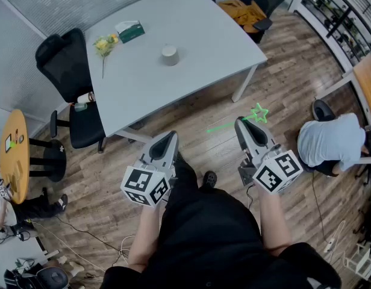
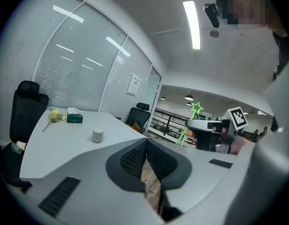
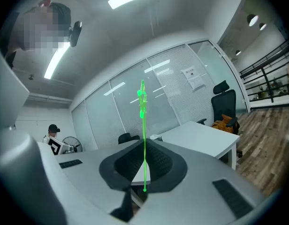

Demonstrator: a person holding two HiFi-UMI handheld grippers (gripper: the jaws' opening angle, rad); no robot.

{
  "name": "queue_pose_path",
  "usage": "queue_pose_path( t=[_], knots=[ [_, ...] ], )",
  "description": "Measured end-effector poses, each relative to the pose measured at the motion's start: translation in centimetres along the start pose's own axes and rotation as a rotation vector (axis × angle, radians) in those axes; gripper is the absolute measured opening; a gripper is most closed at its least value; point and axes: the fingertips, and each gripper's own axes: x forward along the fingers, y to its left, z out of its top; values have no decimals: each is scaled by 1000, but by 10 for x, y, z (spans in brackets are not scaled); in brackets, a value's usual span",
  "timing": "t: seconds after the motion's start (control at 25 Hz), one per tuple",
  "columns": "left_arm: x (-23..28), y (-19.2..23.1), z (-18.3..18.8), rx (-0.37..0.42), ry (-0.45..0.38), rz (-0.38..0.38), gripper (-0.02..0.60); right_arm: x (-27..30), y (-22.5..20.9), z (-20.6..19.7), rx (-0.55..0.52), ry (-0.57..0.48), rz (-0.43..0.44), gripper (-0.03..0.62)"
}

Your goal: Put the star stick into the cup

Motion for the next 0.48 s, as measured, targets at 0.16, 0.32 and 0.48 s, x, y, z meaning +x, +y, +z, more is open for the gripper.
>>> queue_pose_path(
  t=[0.16,0.32,0.48],
  knots=[
    [-3,-4,2,-2,-10,-1,0,-7,2,3,-11,-7,2,18],
    [-6,-15,1,0,-17,3,0,-18,3,4,-16,-8,6,18],
    [-10,-23,-4,0,-15,15,0,-28,1,3,-30,-11,-5,20]
  ],
)
